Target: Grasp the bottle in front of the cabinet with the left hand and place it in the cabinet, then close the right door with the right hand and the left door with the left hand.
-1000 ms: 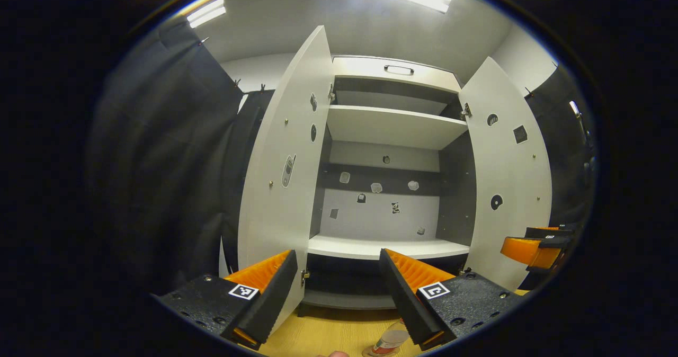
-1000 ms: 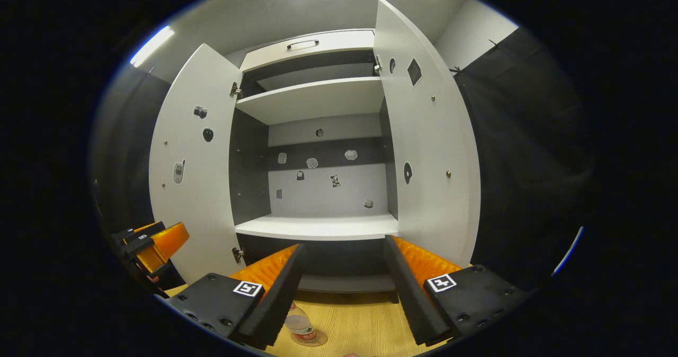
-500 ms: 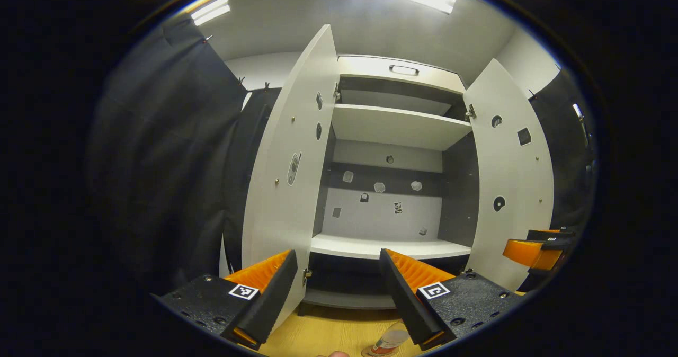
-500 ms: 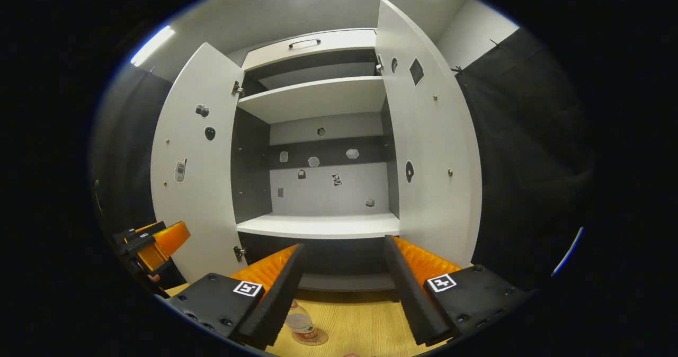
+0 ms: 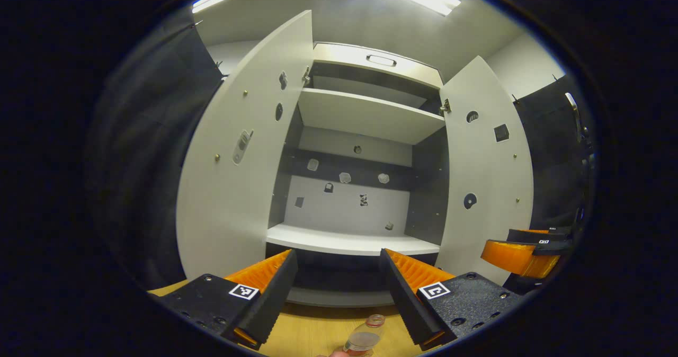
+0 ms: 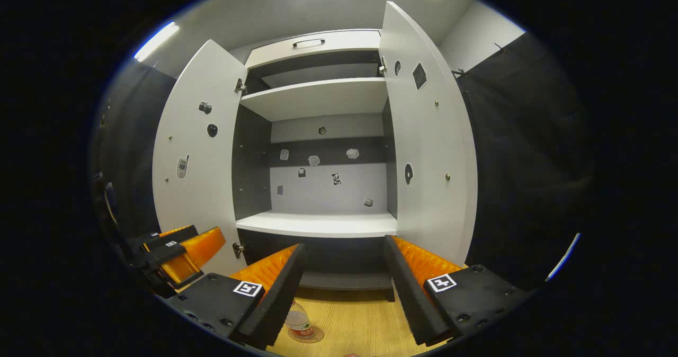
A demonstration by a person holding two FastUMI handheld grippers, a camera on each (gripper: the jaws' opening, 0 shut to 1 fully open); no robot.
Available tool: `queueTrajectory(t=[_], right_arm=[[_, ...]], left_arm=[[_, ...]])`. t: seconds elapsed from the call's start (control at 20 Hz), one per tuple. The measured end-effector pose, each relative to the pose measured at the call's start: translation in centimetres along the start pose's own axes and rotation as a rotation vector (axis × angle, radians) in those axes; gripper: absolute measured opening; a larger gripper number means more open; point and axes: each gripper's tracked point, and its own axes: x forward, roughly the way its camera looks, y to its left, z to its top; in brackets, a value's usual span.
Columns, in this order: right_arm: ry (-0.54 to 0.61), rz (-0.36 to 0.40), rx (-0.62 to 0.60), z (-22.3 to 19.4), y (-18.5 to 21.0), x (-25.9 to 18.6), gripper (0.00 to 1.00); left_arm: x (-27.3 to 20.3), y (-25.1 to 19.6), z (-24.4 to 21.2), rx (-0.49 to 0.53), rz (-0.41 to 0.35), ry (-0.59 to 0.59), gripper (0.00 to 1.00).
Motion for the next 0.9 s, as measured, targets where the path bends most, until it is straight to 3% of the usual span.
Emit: queueTrajectory(t=[0.1,0.5,0.9], right_arm=[[-0.004,-0.017,-0.009,0.1,-0.4,-0.3,0.97],[0.035,-0.045,-0.04,-0.9,-0.9,-1.0,0.97],[0.072,-0.051,-0.056,-1.6,-1.1,-1.4,0.97]], left_arm=[[0.9,-1.9,-2.4,0.001,-0.047,0.024,0.94],[3.1,-4.5,-14.3,0.03,-0.113,0.158,0.95],[1.2,-4.4,-23.9,0.094,-0.11,0.29,0.95]])
